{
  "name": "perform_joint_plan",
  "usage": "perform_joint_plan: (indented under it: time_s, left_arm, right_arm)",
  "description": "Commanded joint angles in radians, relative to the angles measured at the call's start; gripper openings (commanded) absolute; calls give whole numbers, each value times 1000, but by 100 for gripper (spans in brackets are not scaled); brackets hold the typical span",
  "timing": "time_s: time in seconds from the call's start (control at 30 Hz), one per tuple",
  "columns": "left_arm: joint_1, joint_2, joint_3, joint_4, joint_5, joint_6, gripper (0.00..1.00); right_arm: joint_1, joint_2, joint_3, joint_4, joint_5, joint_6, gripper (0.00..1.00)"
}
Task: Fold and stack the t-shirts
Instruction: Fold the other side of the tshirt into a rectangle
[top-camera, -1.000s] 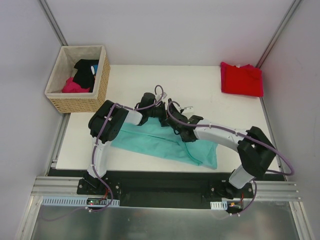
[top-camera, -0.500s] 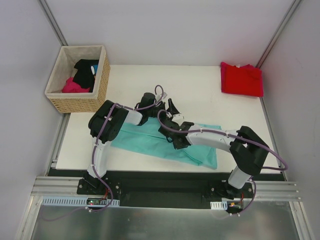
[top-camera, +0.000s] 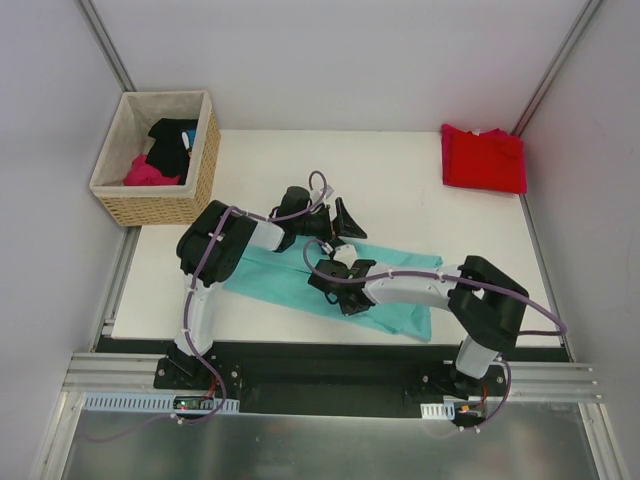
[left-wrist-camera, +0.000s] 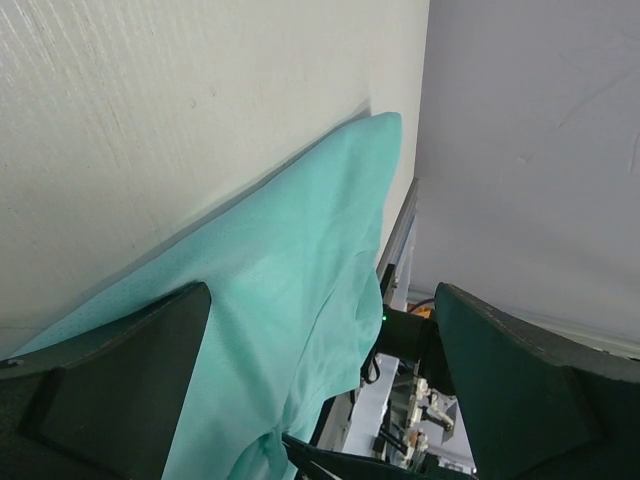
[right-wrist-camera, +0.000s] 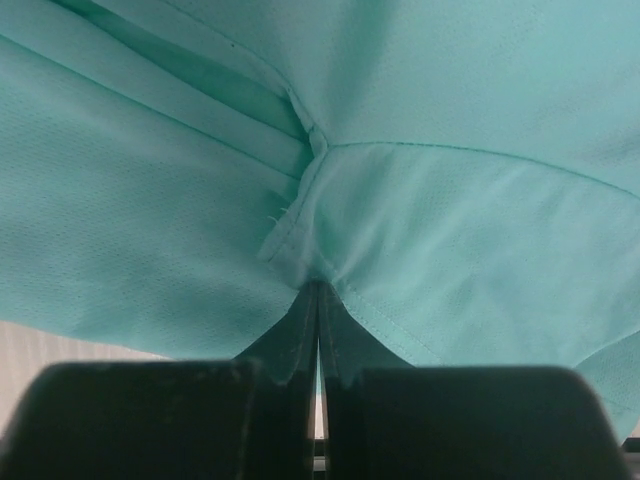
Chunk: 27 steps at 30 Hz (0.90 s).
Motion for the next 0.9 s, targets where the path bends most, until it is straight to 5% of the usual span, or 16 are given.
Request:
perform_joint_plan:
  time_s: [0.0, 0.27, 0.37, 0.4, 0.5, 0.7, 0.87]
  left_arm:
    - [7, -34, -17, -100, -29, 68, 99]
    - [15, -353, 181, -604, -75, 318, 99]
    - [39, -470, 207, -753, -95, 381, 99]
    - [57, -494, 206, -789, -102, 404, 99]
    - [71, -606, 134, -925, -171, 476, 99]
    - [94, -895, -131, -999, -357, 480, 99]
    - [156, -1145, -265, -998, -429, 433, 99]
  right_arm:
    - [5, -52, 22, -64, 77, 11, 1]
    - [-91, -305, 142, -221, 202, -84, 1]
    - [-146, -376, 113, -238, 224, -98, 23]
    - [-178, -400, 102, -240, 226, -100, 47]
    - [-238, -429, 43, -220, 199, -89, 85]
    - [-297, -384, -65, -129, 136, -58, 94]
    - [-312, -183, -25, -112, 146, -34, 94]
